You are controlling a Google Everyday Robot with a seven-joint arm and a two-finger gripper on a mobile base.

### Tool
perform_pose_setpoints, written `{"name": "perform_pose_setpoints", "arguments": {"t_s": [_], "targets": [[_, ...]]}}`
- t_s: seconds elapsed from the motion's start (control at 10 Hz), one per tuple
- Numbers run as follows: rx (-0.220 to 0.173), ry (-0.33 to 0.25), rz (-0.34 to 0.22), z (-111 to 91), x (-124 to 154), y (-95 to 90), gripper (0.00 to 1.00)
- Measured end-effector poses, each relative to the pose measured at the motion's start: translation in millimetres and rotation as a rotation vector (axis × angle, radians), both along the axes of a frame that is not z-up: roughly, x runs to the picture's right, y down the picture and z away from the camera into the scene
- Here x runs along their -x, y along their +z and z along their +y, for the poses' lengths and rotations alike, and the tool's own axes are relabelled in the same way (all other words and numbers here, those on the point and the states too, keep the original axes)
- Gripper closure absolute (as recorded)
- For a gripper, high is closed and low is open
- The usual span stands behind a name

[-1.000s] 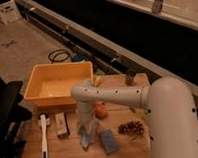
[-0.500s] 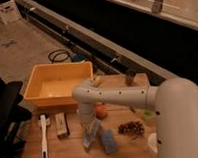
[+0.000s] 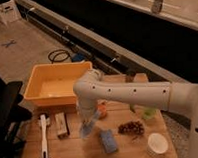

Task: Place towel in plastic cup

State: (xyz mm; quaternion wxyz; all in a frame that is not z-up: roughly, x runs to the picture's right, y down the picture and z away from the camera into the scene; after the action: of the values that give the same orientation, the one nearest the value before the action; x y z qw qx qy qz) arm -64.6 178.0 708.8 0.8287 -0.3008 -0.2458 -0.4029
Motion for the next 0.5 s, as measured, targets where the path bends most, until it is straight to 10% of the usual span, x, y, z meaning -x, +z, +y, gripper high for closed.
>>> {"name": "perform_pose_setpoints", "arguments": {"t_s": [0.5], "targets": [[-0.036,0.115,0.208,-32.5,-90.3,18.6,1.0]]}}
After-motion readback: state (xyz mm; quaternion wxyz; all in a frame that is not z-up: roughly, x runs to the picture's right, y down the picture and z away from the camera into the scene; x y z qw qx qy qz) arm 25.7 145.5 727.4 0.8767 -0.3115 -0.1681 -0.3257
